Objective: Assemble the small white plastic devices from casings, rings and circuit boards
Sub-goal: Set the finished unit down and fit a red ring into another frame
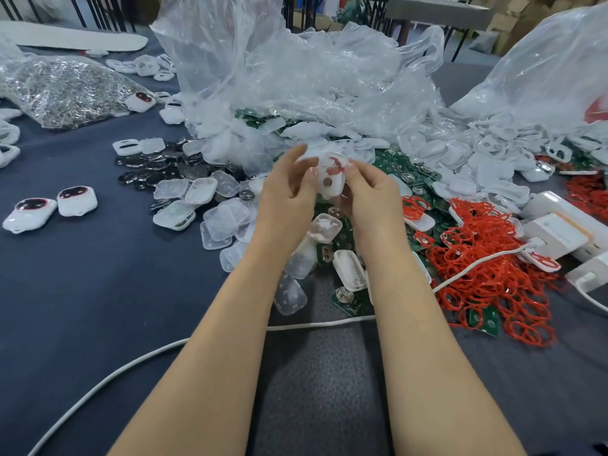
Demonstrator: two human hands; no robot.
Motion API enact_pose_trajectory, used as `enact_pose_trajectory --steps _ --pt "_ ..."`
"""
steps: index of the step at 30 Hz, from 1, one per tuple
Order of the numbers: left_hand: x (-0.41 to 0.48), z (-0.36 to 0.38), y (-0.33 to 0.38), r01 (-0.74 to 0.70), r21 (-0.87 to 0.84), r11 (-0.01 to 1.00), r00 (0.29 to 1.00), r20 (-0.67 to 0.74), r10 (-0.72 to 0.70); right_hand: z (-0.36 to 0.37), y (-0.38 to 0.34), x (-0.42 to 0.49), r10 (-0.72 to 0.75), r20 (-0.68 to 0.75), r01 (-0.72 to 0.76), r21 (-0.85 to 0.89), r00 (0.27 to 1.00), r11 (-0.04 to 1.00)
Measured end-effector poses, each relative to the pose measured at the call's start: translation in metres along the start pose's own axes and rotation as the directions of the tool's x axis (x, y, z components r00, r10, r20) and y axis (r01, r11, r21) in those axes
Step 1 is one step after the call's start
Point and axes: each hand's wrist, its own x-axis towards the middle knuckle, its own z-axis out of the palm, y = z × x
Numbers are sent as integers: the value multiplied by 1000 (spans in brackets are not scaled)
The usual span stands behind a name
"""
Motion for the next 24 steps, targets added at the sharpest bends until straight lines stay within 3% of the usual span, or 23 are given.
enact_pose_trajectory --steps 3,5,8,13,15,17,18,19,21,22,23,24 --pt "2 0 -1 80 -56 995 997 1 -80 3 -4 -3 7 38 -11 123 999 992" --pt "1 1 -1 139 -105 985 990 44 -135 4 -3 -3 -81 0 81 -37 997 996" --pt "-1 1 2 239 -206 949 968 133 -215 4 -1 -7 -259 -62 227 -319 964 920" --pt "-2 -4 10 183 -38 982 972 159 -174 6 -1 -10 -290 -67 260 -289 955 921" --pt "10 -21 20 192 107 975 968 144 -207 7 -7 -12 -274 -31 261 -226 961 939" --pt "15 -48 35 108 355 929 978 130 -164 8 -10 -12 -250 -15 241 -216 968 946" --pt "13 -62 40 -11 530 848 977 186 -104 7 -11 -13 -245 -23 234 -230 969 945" --pt "6 -75 44 -187 721 667 953 297 -54 7 -12 -13 -240 -34 223 -254 970 941" --pt "-11 -98 44 -496 823 277 847 528 -51 4 -12 -14 -220 -29 197 -350 975 916" --pt "-15 -107 40 -507 826 246 844 533 -50 1 -12 -15 -199 12 185 -434 980 882" --pt "-16 -111 38 -452 834 317 878 478 -6 -2 -13 -16 -164 72 177 -533 984 828" --pt "-12 -109 40 -281 805 523 951 309 36 -5 -15 -17 -114 133 173 -626 985 760"
